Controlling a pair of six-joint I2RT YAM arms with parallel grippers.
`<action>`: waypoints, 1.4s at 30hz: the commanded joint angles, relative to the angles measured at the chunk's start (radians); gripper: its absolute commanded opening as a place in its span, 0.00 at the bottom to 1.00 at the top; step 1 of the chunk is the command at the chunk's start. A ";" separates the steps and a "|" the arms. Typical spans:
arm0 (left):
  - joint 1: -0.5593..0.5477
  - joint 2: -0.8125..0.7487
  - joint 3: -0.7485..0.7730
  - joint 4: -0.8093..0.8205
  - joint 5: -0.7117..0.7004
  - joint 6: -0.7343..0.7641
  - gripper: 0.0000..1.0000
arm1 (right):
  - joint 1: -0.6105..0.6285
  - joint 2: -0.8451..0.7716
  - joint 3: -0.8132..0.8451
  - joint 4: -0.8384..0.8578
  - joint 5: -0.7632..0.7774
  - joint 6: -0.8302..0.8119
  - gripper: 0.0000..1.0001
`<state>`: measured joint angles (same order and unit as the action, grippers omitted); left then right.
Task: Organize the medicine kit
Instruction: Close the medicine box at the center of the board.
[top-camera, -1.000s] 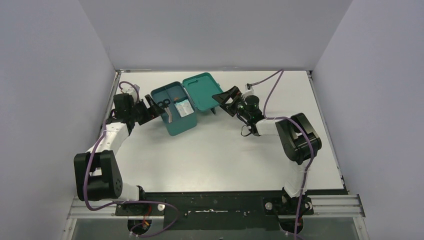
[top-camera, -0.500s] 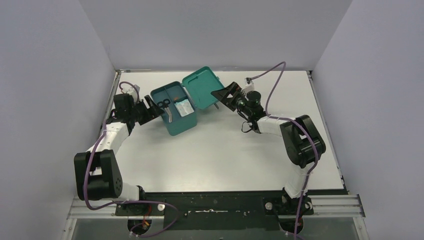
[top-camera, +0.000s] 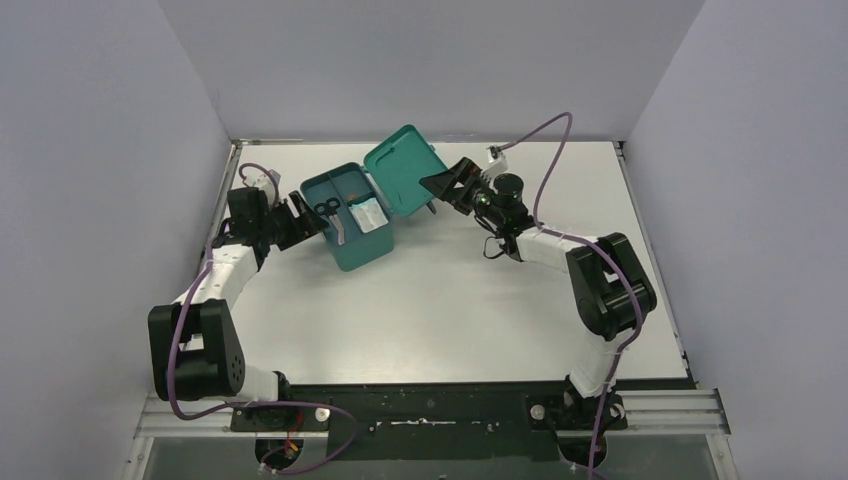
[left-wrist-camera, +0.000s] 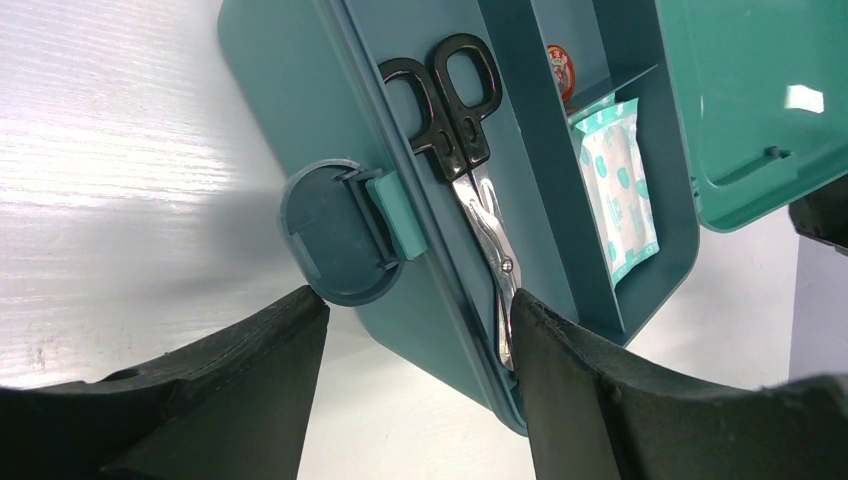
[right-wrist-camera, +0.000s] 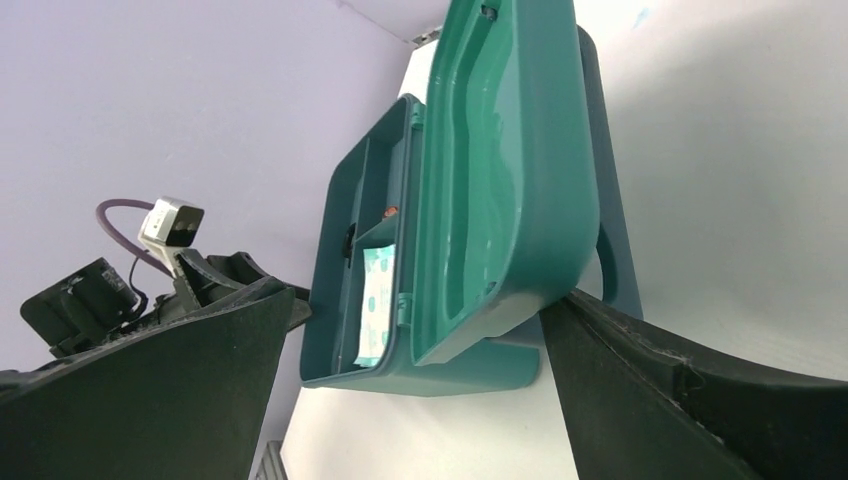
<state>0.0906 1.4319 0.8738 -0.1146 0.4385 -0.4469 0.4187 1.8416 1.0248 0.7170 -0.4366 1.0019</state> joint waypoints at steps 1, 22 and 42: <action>-0.006 -0.008 0.012 0.021 0.023 0.020 0.64 | 0.005 -0.104 0.075 0.004 -0.015 -0.091 1.00; -0.019 -0.006 0.020 0.021 0.024 0.022 0.60 | 0.065 -0.125 0.246 -0.196 -0.087 -0.199 1.00; -0.001 -0.028 0.114 -0.019 -0.048 -0.103 0.91 | 0.162 -0.116 0.318 -0.252 -0.065 -0.209 0.98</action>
<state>0.0788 1.4319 0.9020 -0.1352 0.4080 -0.5129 0.5606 1.7752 1.2903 0.4366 -0.5022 0.7963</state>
